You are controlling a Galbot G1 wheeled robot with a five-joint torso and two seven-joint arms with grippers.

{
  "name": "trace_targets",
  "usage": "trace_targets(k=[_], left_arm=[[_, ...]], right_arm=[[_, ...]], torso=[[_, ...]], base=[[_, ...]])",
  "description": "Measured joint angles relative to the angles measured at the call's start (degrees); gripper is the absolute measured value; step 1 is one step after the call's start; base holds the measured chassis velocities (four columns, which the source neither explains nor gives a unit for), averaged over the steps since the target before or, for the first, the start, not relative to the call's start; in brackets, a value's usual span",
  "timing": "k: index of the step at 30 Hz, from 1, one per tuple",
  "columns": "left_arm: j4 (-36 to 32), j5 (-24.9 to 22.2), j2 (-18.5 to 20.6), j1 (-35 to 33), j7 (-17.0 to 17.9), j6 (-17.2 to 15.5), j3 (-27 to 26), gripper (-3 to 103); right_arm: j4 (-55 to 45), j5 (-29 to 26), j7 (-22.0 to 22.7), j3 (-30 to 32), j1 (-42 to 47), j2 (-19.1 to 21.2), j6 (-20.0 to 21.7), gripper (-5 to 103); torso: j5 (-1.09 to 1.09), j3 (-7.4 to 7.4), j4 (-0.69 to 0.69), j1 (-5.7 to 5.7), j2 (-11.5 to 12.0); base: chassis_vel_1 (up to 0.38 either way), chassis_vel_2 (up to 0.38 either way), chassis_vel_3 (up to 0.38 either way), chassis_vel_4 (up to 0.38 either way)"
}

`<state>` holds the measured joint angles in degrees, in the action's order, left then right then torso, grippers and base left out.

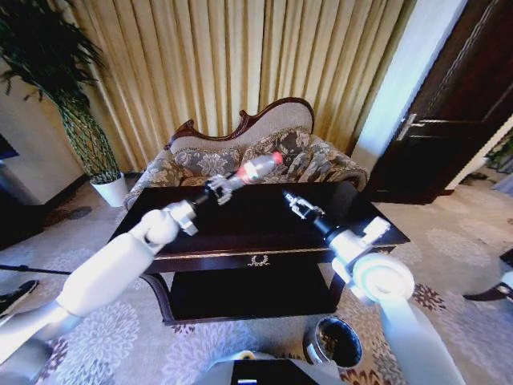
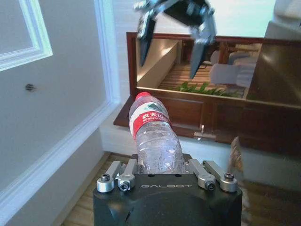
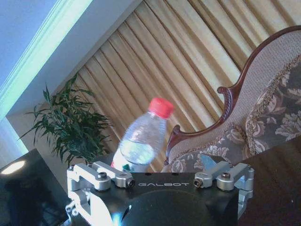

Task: Move to the front of the table and place the trash on the table into the trash bin.

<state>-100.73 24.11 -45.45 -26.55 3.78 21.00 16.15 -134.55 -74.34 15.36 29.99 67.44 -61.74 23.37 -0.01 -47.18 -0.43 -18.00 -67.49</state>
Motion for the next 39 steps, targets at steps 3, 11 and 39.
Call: trace_targets(k=[3,11,39], left_arm=[[-0.5,0.2,-0.4,0.5,0.0,-0.8,1.4,36],[-1.7,1.3,-0.6,4.8,0.0,-1.6,6.8,36],[-6.0,-0.3,3.1,5.5,1.4,-4.9,10.3,47]], right_arm=[[0.1,0.4,-0.1,0.0,-0.3,0.0,0.0,100],[0.8,2.9,-0.4,-1.1,-1.5,-0.1,0.0,100],[1.8,4.5,-0.8,-0.8,-2.5,1.0,-1.1,42]], torso=[[0.00,0.00,0.00,0.00,0.0],[0.00,0.00,0.00,0.00,0.0],[0.01,0.00,0.00,0.01,0.0]], base=[[0.000,0.000,0.000,0.000],[0.000,0.000,0.000,0.000],[0.000,0.000,0.000,0.000]])
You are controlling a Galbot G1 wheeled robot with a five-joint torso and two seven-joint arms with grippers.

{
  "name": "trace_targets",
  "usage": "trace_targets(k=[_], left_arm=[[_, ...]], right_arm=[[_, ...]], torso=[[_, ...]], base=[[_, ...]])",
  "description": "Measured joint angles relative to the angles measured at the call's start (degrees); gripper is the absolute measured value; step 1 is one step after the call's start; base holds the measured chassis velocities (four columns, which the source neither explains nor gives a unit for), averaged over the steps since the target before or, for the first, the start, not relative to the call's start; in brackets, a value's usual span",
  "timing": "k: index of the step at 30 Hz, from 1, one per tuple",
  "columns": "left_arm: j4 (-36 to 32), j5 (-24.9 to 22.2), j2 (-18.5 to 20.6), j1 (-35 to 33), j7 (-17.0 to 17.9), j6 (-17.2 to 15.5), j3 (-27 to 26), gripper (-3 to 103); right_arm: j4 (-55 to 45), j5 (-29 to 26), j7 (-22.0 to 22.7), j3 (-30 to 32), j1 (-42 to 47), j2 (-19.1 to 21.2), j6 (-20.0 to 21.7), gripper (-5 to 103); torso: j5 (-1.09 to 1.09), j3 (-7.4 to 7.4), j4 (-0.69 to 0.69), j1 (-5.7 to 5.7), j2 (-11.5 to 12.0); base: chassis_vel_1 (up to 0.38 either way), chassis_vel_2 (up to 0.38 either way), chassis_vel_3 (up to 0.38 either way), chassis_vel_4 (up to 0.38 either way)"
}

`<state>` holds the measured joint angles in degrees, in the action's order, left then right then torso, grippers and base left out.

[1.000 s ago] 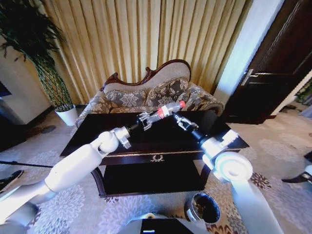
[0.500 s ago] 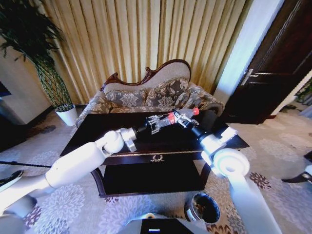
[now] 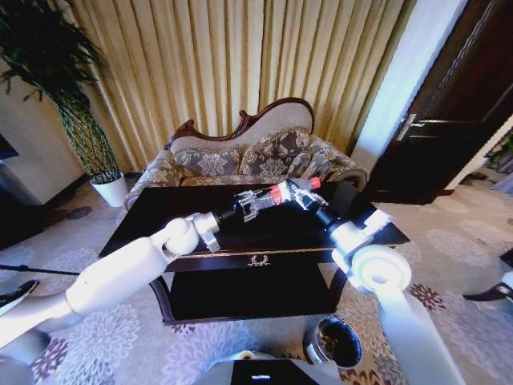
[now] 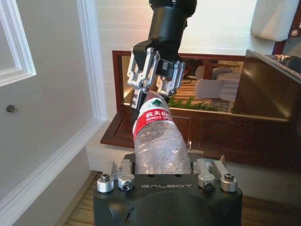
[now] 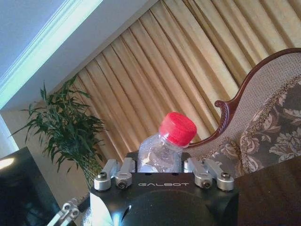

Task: Move to the front of the table and place the trash on the table into the trash bin.

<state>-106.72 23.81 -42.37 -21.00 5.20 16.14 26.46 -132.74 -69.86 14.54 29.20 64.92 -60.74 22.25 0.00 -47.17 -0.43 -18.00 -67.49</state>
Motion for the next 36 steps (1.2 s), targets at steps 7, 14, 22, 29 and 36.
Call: trace_targets(k=[7,14,22,29,36], left_arm=[[-1.5,-4.5,0.5,-1.9,0.4,0.3,0.2,75],[-3.9,-14.6,3.7,-6.5,1.8,-0.7,-2.7,95],[-10.0,-34.7,10.3,-29.1,8.3,-9.7,-27.9,100],[-18.5,-52.0,7.0,-43.5,19.4,-21.5,-43.1,100],[-27.7,-66.1,-0.1,-52.2,28.5,-32.2,-57.3,100]], right_arm=[[0.8,1.3,0.1,1.1,0.3,0.2,-0.1,30],[6.6,6.2,0.0,2.4,-1.4,0.0,-2.4,28],[13.0,26.1,-5.3,2.5,-1.9,2.1,-9.3,28],[12.8,34.5,-7.7,2.7,2.4,4.6,-10.1,28],[12.5,40.7,-8.5,4.5,9.6,6.7,-11.4,27]], torso=[[-0.01,0.00,-0.01,0.00,0.0],[-0.01,0.00,-0.01,0.00,0.0],[0.01,0.00,0.03,0.00,0.0],[0.00,0.00,0.00,0.00,0.0],[-0.02,0.01,-0.02,0.00,0.0]], base=[[0.000,0.000,0.000,0.000],[0.000,0.000,0.000,0.000],[0.000,0.000,0.000,0.000],[0.000,0.000,0.000,0.000],[0.000,0.000,0.000,0.000]])
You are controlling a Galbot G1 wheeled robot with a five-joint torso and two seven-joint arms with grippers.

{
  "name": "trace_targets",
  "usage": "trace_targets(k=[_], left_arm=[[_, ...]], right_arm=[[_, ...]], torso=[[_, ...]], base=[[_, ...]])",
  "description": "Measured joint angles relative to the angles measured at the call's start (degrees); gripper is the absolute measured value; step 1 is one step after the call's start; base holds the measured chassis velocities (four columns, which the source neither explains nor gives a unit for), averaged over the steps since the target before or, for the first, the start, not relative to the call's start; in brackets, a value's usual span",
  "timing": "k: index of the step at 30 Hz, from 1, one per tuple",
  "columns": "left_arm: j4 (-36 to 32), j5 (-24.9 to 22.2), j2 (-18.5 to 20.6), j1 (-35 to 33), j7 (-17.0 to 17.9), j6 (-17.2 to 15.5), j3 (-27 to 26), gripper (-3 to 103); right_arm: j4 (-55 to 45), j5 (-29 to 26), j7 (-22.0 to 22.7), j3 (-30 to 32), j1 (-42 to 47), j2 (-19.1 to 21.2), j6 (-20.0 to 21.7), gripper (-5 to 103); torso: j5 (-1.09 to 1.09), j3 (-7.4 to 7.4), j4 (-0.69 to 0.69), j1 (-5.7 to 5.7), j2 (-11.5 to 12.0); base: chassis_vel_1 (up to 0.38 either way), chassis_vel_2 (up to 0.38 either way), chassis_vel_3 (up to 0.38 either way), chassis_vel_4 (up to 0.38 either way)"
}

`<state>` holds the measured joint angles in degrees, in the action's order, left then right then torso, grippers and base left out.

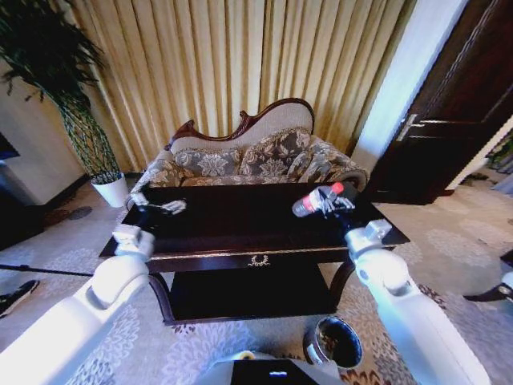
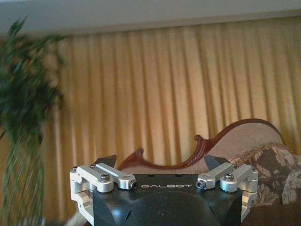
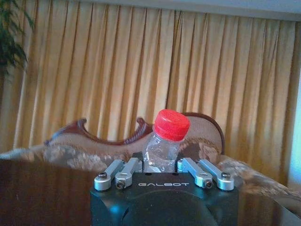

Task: Move to the front of the table and place the trash on the table into the trash bin.

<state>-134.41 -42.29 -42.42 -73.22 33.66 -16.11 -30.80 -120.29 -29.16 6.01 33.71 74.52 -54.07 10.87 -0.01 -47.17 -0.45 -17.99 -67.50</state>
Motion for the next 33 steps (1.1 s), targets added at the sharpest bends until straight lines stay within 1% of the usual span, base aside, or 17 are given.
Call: trace_targets(k=[1,2,3,4,7,8,11,15,21,32,33], left_arm=[[-2.6,-2.1,-1.3,-3.1,0.3,-1.9,-3.4,100],[-3.5,-2.5,-1.8,-4.5,0.0,-2.4,-4.7,100],[-5.3,-2.9,-3.1,-7.8,-1.3,-2.8,-7.2,100],[-5.3,-2.9,-3.1,-7.8,-1.3,-2.8,-7.2,100],[-8.8,-2.9,-6.6,-16.4,-3.9,-3.0,-12.3,100],[-8.8,-2.9,-6.6,-16.4,-3.9,-3.0,-12.3,100],[-9.4,-1.8,-8.9,-21.3,-5.5,-2.4,-14.5,100],[-9.3,-0.9,-9.3,-22.9,-6.1,-2.0,-14.9,100],[-9.2,0.2,-9.1,-23.1,-6.5,-1.9,-14.7,100],[-9.0,0.9,-8.7,-23.1,-7.5,-1.5,-14.0,100],[-9.0,1.1,-8.7,-22.9,-7.7,-1.4,-13.7,100]], right_arm=[[-0.4,1.4,0.0,0.8,1.8,0.3,-0.7,27],[-0.7,1.8,0.0,1.1,2.5,0.3,-0.9,27],[-1.4,2.4,0.0,1.6,3.8,0.4,-1.1,27],[-1.4,2.4,0.0,1.6,3.8,0.4,-1.1,27],[-3.9,3.0,0.6,2.4,6.3,0.3,-1.3,27],[-3.9,3.0,0.6,2.4,6.3,0.3,-1.3,27],[-7.1,3.0,1.5,2.4,8.0,0.2,-1.1,27],[-9.5,3.1,2.0,2.4,9.1,0.0,-0.4,27],[-12.0,3.1,3.0,2.1,10.3,-1.0,0.6,27],[-11.7,5.7,3.1,1.6,13.1,-3.5,0.6,27],[-10.8,6.1,3.1,1.4,13.4,-3.8,0.7,27]], torso=[[0.00,0.00,0.00,0.00,0.0],[0.00,0.00,0.01,0.00,0.0],[0.00,0.00,0.00,0.00,0.0],[0.00,0.00,0.00,0.00,0.0],[0.00,0.00,0.04,0.01,0.0],[0.00,0.00,0.04,0.01,0.0],[0.02,0.00,0.03,0.00,0.0],[0.02,-0.01,0.02,0.00,0.0],[0.01,-0.02,0.01,-0.02,0.0],[0.01,0.00,0.00,0.03,0.0],[0.02,0.02,0.02,0.05,0.0]], base=[[0.000,0.000,0.000,0.000],[0.000,0.000,0.000,0.000],[0.000,0.000,0.000,0.000],[0.000,0.000,0.000,0.000],[0.000,0.000,0.000,0.000],[0.000,0.000,0.000,0.000],[0.000,0.000,0.000,0.000],[0.010,-0.010,-0.007,0.013],[0.075,-0.086,-0.099,0.103],[0.182,-0.181,-0.191,0.184],[0.132,-0.083,-0.108,0.134]])
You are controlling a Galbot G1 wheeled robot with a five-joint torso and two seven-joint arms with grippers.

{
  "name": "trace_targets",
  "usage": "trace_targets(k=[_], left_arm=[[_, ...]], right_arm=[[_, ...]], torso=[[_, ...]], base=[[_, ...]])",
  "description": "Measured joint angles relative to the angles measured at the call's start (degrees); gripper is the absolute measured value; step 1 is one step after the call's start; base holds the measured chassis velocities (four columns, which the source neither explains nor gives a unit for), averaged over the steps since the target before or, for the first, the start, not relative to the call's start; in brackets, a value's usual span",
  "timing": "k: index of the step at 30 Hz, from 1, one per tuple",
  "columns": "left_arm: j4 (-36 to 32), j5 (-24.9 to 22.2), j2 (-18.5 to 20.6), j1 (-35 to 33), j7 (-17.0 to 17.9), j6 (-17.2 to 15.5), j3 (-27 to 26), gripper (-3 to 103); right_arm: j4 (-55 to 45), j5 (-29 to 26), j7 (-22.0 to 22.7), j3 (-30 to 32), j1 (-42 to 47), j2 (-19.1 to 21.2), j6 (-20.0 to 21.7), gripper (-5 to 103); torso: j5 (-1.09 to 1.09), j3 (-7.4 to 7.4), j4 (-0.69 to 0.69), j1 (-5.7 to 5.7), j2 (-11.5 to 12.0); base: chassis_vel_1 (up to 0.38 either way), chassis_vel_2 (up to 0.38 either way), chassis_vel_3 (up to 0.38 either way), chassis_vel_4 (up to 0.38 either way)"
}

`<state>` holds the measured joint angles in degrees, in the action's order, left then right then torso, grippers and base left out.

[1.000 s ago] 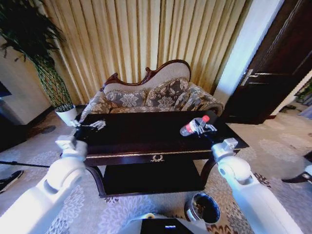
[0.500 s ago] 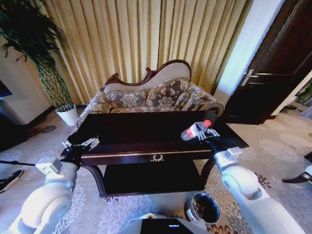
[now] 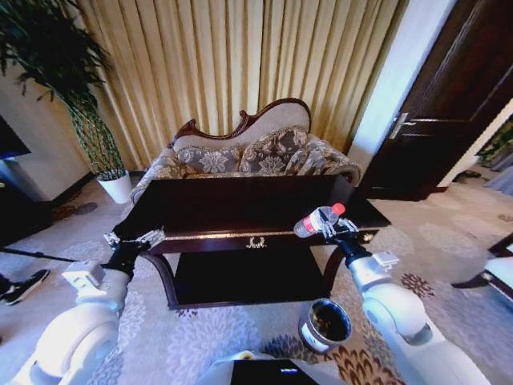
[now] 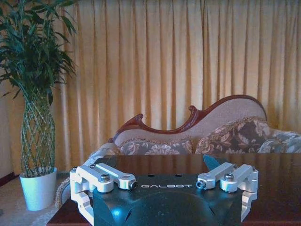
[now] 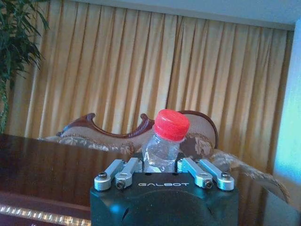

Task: Move to the front of the table and place the trash on the table into the trash bin.

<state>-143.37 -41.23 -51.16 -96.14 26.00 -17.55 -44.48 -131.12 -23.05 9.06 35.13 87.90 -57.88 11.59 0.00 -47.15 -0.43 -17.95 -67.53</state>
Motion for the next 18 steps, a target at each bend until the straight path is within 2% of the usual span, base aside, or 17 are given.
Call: trace_targets(k=[6,10,11,15,16,18], left_arm=[[0.1,0.3,-0.5,0.3,-0.2,0.1,0.6,100],[0.1,0.4,-1.1,0.6,-0.4,0.3,0.6,100],[0.1,0.4,-1.1,0.6,-0.4,0.3,0.6,100],[0.1,0.4,-1.2,1.4,-0.7,0.5,0.6,100],[0.1,0.4,-1.2,1.4,-0.7,0.5,0.6,100],[0.1,0.4,-1.1,1.5,-0.6,0.6,0.5,100]], right_arm=[[5.0,0.0,0.2,-0.4,1.6,-0.5,2.6,27],[14.4,0.2,0.8,-1.3,2.3,-1.2,4.3,27],[14.4,0.2,0.8,-1.3,2.3,-1.2,4.3,27],[27.2,2.8,1.5,-2.7,-0.9,-2.5,2.5,27],[27.2,2.8,1.5,-2.7,-0.9,-2.5,2.5,27],[35.0,5.7,1.9,-3.8,-3.5,-2.8,0.0,27]], torso=[[0.00,-0.02,0.00,-0.02,0.0],[-0.01,-0.05,-0.01,-0.11,0.1],[-0.01,-0.05,-0.01,-0.11,0.1],[-0.02,-0.03,-0.02,-0.07,0.1],[-0.02,-0.03,-0.02,-0.07,0.1],[0.00,-0.02,0.00,-0.03,0.0]], base=[[0.024,-0.028,-0.036,0.019],[-0.025,0.027,0.031,-0.042],[-0.032,0.043,0.032,-0.053],[0.000,0.000,0.000,0.000],[0.000,0.000,0.000,0.000],[0.000,0.000,0.000,0.000]])
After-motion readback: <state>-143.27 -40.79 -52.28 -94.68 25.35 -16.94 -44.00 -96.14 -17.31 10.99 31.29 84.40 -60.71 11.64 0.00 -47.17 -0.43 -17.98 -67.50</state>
